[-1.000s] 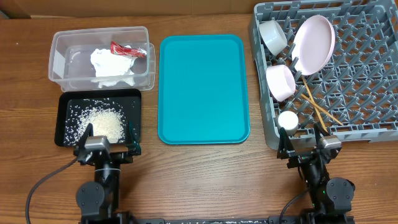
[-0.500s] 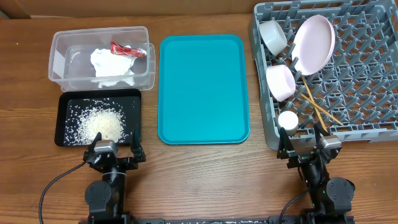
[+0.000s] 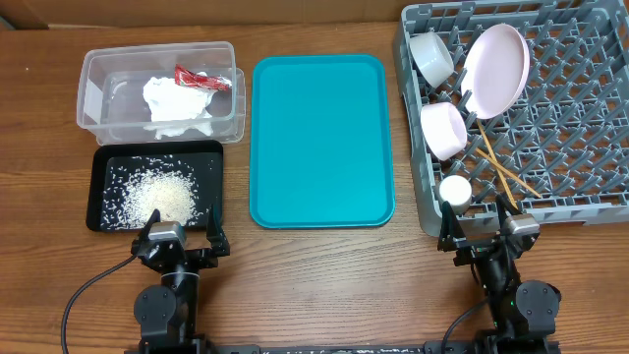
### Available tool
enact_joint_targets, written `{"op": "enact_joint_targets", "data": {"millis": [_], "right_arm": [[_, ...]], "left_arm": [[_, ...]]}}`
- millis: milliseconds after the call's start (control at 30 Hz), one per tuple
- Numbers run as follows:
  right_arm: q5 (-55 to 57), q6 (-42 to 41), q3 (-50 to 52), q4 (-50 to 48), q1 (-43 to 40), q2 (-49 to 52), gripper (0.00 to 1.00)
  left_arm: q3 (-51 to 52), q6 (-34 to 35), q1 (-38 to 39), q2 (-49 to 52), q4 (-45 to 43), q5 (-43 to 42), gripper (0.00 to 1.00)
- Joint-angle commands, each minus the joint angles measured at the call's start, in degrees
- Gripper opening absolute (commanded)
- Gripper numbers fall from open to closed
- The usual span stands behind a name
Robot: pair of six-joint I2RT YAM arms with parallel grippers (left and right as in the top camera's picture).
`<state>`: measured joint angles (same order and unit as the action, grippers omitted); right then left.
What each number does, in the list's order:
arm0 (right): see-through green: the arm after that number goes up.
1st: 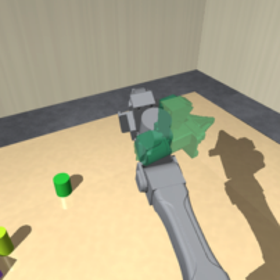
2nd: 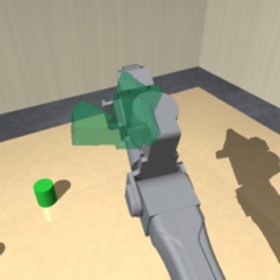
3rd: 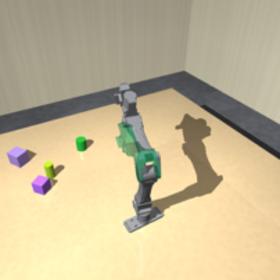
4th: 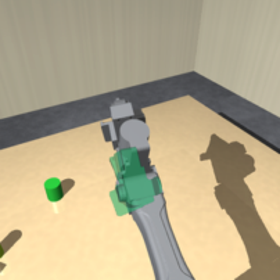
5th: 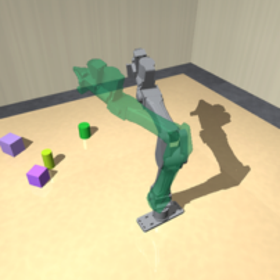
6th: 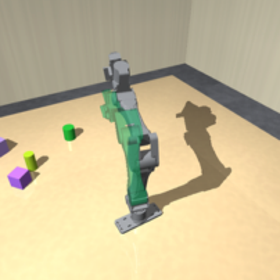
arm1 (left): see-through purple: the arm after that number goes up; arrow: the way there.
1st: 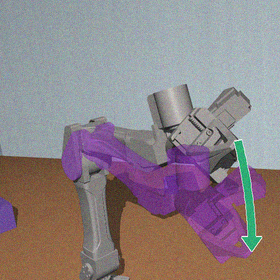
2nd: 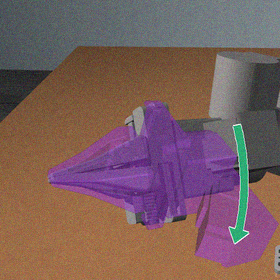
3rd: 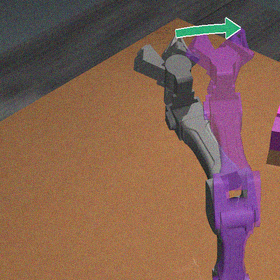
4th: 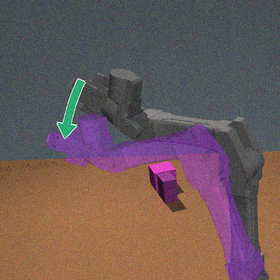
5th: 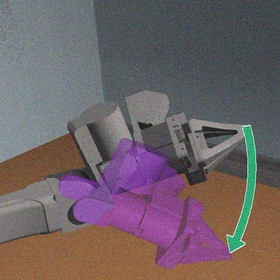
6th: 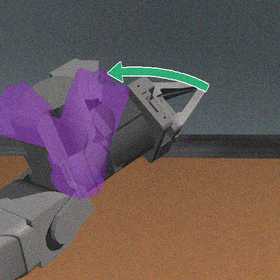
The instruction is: Sort waste into correct bins and load items into the dishwasher
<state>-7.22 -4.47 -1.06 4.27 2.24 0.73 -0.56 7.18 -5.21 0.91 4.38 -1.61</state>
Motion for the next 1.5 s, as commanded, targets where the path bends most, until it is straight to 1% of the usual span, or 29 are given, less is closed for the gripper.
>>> {"op": "enact_joint_targets", "data": {"millis": [0, 1467], "right_arm": [[0.11, -0.24, 0.61, -0.28, -0.02, -0.57, 1.0], [0.11, -0.24, 0.61, -0.28, -0.02, -0.57, 1.0]], "left_arm": [[0.28, 0.57, 0.66, -0.61, 0.04, 0.55, 1.0], [0.28, 0.57, 0.66, -0.61, 0.04, 0.55, 1.0]]}}
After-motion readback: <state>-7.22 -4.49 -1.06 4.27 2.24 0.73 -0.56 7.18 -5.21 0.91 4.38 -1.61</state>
